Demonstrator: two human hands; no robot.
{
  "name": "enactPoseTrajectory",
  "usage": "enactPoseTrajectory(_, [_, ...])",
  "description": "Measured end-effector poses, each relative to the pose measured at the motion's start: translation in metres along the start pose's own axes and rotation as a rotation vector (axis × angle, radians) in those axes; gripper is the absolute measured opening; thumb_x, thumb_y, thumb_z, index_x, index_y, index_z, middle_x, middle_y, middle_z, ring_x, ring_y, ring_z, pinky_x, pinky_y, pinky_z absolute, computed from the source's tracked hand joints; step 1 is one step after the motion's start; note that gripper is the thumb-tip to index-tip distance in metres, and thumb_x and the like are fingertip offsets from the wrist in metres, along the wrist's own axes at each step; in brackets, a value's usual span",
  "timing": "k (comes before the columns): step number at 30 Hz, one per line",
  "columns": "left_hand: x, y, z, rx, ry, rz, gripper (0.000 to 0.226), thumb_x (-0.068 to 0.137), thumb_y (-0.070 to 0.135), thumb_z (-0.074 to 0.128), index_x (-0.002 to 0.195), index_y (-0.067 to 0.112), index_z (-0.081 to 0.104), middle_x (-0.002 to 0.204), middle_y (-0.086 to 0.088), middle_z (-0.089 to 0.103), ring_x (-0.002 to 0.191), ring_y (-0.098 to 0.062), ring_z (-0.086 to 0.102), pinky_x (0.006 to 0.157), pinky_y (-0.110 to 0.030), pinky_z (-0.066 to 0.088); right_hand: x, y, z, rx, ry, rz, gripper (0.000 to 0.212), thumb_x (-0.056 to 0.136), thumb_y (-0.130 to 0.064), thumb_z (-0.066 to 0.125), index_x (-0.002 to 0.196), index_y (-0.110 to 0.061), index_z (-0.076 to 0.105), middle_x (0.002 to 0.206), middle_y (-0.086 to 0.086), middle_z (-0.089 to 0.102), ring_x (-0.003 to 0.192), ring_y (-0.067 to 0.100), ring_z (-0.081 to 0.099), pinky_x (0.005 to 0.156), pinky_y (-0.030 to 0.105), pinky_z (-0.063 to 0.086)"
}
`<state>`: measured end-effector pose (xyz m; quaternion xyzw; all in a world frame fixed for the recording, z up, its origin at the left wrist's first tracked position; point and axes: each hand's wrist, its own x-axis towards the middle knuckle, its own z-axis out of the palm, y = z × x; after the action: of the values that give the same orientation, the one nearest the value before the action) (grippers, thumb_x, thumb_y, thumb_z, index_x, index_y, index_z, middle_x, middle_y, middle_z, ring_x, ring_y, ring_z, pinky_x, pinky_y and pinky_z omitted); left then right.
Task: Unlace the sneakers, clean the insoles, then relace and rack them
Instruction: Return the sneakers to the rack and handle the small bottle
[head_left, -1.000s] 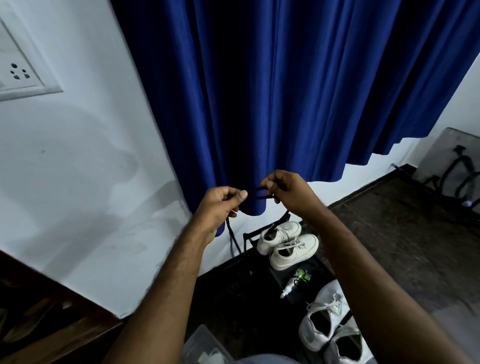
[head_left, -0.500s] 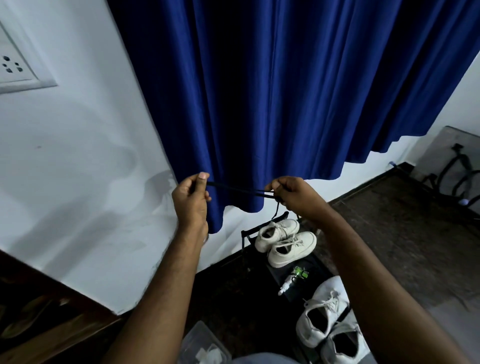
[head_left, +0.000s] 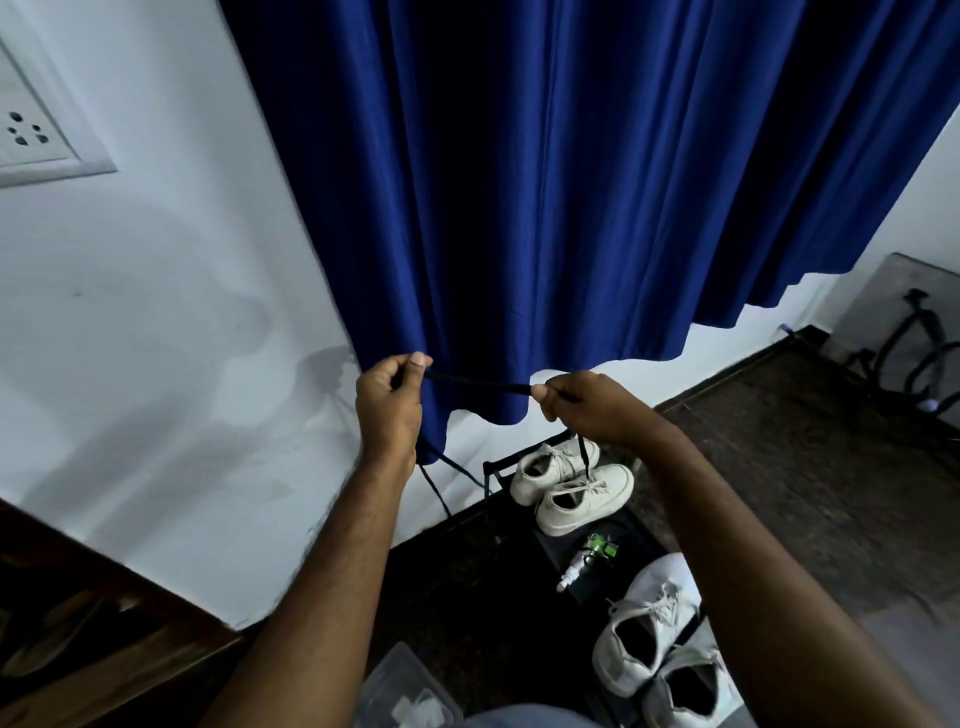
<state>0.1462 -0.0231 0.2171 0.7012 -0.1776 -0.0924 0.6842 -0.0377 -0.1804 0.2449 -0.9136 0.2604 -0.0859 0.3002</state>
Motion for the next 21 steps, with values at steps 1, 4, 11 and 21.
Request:
enactPoseTrajectory(1, [0.001,-0.001,-0.001,0.021,-0.018,-0.017,0.025,0.098,0.034,0.062,0.090,0.014,0.076,0.078,-0.011,0.061,0.063,-0.043,0.055,0.066,-0.046,0.048,0.000,0.000,0.000,0.073,0.000,0.015,0.044,0.100,-0.050,0.045,0.075,-0.019,0.061,0.062,-0.001,0.057,0.055,0.011,0.055,0.059,0.025,0.047])
enactPoseTrajectory(4, [-0.004,0.004,-0.003,0.063,-0.203,-0.225,0.047,0.097,0.053,0.057,0.084,0.010,0.071,0.047,0.003,0.038,0.045,-0.011,0.035,0.050,-0.024,0.031,0.004,-0.001,-0.001,0.263,0.044,0.053,0.035,0.101,-0.043,0.047,0.078,-0.022,0.062,0.057,-0.010,0.050,0.049,0.008,0.050,0.050,0.025,0.049])
enactPoseTrajectory(11, [-0.031,0.035,0.002,-0.046,-0.810,-0.314,0.042,0.099,0.048,0.052,0.086,0.010,0.060,0.058,0.005,0.022,0.048,-0.008,0.020,0.045,-0.023,0.025,0.025,0.005,-0.001,0.270,0.460,0.115,0.032,0.101,-0.039,0.049,0.083,-0.023,0.070,0.079,-0.006,0.070,0.072,0.017,0.061,0.057,0.022,0.038])
enactPoseTrajectory(21, [-0.018,0.105,0.036,-0.678,-0.772,-0.335,0.091,0.096,0.073,0.019,0.141,-0.001,0.043,0.130,-0.023,0.064,0.120,-0.032,0.064,0.104,-0.041,0.047,-0.008,-0.037,0.057,1.025,-0.209,0.151,0.023,0.107,-0.029,0.039,0.105,-0.013,0.055,0.107,0.010,0.073,0.048,0.008,0.025,0.039,0.018,0.017])
